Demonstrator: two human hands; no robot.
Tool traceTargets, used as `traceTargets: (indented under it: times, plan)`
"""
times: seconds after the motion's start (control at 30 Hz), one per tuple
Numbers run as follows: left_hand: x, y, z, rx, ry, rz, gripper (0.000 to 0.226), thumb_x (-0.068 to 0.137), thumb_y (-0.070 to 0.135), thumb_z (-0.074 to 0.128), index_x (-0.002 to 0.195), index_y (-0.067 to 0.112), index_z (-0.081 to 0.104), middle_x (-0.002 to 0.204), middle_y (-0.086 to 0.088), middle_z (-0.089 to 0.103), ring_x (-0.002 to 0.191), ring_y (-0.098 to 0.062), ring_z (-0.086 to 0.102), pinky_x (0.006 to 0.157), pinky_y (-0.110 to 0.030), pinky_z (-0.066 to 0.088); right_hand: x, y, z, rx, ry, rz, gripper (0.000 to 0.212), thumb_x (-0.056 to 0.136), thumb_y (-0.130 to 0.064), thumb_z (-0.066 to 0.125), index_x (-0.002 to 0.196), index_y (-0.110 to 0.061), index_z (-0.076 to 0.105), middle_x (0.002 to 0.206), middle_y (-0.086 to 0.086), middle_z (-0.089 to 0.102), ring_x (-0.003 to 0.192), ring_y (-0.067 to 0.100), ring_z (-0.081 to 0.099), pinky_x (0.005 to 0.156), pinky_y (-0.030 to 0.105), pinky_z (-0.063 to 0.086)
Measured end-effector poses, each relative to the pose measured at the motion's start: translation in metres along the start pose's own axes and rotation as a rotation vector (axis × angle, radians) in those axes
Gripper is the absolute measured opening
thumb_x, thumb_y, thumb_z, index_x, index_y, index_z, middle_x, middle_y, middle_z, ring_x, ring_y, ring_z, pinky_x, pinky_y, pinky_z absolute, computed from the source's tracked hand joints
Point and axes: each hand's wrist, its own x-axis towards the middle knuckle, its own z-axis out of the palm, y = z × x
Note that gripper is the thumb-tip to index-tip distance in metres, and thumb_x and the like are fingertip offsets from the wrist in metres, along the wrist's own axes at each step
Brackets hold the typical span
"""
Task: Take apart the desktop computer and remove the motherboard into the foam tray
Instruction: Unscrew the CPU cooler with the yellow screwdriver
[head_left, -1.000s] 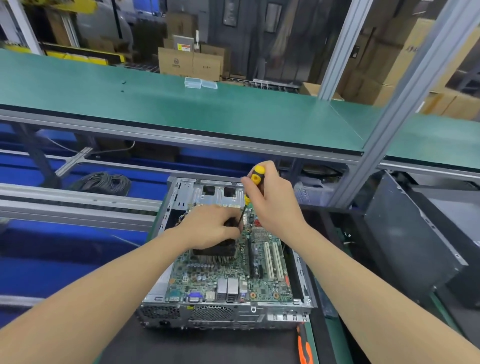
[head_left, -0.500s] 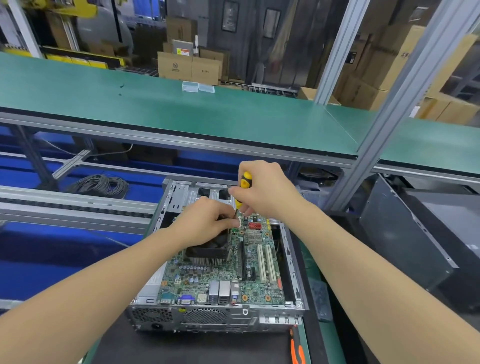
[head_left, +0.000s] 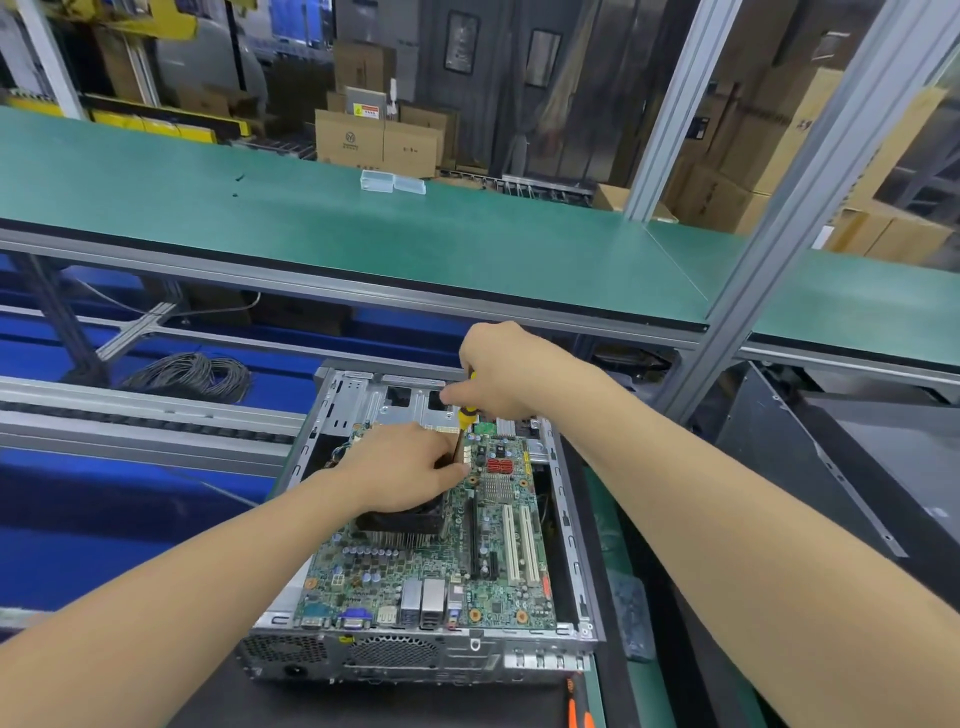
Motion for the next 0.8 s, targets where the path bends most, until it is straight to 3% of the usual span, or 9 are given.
traceTargets:
  times: [0.1,0.27,0.43,0.6,0.8]
  plan:
    - [0.001,-0.001,0.000,0.009,-0.035,0.001,0.042,0.094,0.062,0.041,0.071,0.028,0.048,0.059,0.003,0.055,0.056,-0.014,0.052,0.057,-0.035,0.046,0.001,0.004,-0.006,-0.022,-0.051,-0.098,0.040,0.100,-0.045,0.066,0.082,-0.011,0.056,0.074,0.005,0.052,0.068,0.024,0.043,0.056,0.031,0.034]
    - [-0.001,-0.001,-0.003,0.023,-0.082,-0.006,0.044,0.083,0.063,0.039,0.080,0.023,0.058,0.071,-0.001,0.062,0.066,-0.021,0.058,0.062,-0.039,0.051,0.004,0.001,-0.010,-0.044,-0.075,-0.268,0.036,0.095,-0.039,0.074,0.079,-0.015,0.052,0.078,0.005,0.059,0.066,0.023,0.047,0.061,0.034,0.040]
    - [-0.002,0.000,-0.002,-0.001,-0.055,-0.001,0.040,0.090,0.062,0.037,0.078,0.028,0.055,0.082,0.000,0.068,0.074,-0.021,0.060,0.068,-0.042,0.053,0.008,0.003,-0.017,-0.133,-0.102,-0.378,0.035,0.090,-0.032,0.080,0.075,-0.020,0.051,0.078,0.000,0.060,0.070,0.018,0.050,0.062,0.034,0.042]
    - [-0.003,-0.002,-0.002,-0.099,-0.019,-0.009,0.052,0.099,0.068,0.035,0.079,0.035,0.070,0.067,0.006,0.064,0.059,-0.009,0.055,0.061,-0.035,0.050,0.007,0.006,-0.015,-0.189,-0.104,-0.459,0.029,0.088,-0.019,0.082,0.078,-0.018,0.055,0.074,-0.004,0.059,0.067,0.011,0.050,0.055,0.029,0.030]
    - [-0.004,0.001,-0.005,-0.120,0.008,-0.014,0.067,0.098,0.074,0.022,0.085,0.030,0.071,0.059,0.002,0.060,0.057,-0.011,0.058,0.058,-0.035,0.048,0.001,0.000,-0.018,-0.278,-0.091,-0.633,0.032,0.077,0.005,0.069,0.071,-0.021,0.052,0.081,-0.001,0.064,0.076,0.019,0.060,0.055,0.024,0.032]
